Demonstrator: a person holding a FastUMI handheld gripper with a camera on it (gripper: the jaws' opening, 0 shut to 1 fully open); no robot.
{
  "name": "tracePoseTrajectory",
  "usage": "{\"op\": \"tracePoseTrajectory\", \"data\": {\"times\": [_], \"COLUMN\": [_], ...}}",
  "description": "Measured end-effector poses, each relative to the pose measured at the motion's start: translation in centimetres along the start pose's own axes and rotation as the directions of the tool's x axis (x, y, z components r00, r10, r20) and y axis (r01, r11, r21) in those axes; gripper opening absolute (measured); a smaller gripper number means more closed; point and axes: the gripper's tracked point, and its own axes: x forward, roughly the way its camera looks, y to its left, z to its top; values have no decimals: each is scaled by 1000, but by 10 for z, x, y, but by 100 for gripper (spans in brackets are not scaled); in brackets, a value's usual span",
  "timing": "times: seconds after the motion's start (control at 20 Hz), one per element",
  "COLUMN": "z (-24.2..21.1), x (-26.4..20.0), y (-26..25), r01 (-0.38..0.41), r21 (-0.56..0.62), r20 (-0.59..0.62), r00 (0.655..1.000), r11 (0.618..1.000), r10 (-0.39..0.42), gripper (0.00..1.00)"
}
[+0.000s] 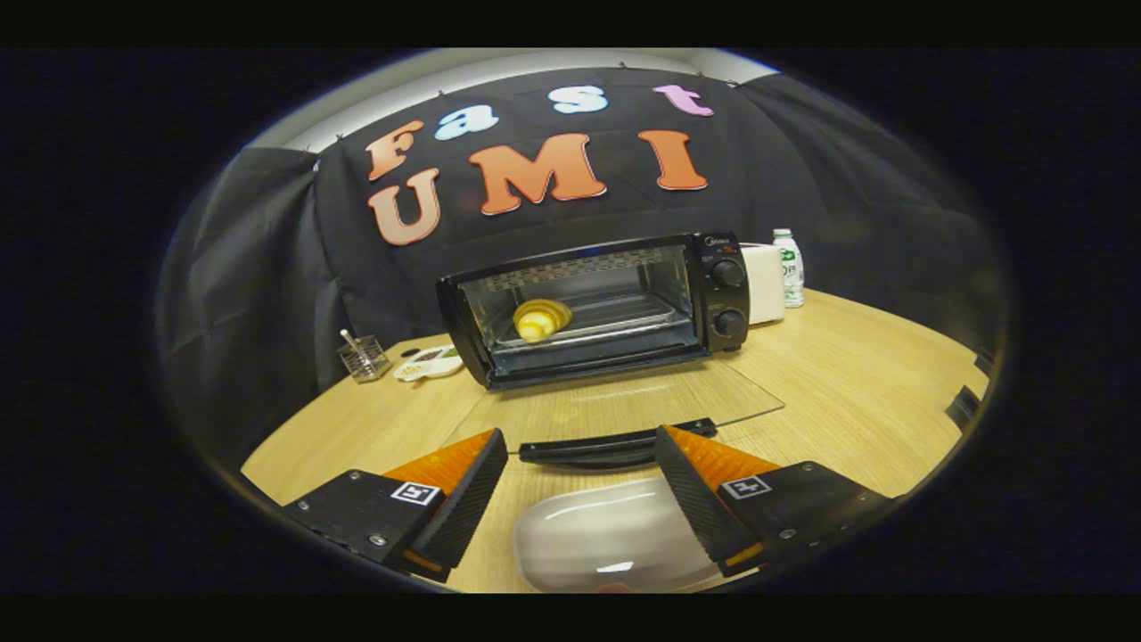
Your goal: Open the toaster oven, put the food inside, and close the toaster oven door.
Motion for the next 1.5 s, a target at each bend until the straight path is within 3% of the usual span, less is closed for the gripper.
{"op": "tracePoseTrajectory", "data": {"times": [0.25, 0.75, 1.5], "z": [-21, -30, 0], "x": [3, 30, 25], "y": [-19, -17, -11], "r01": [48, 58, 59], "r21": [-92, -153, -116], "r20": [-62, -100, -50], "r00": [997, 992, 997], "r11": [995, 987, 992], "r10": [-54, -74, -65], "gripper": [99, 99, 99]}}
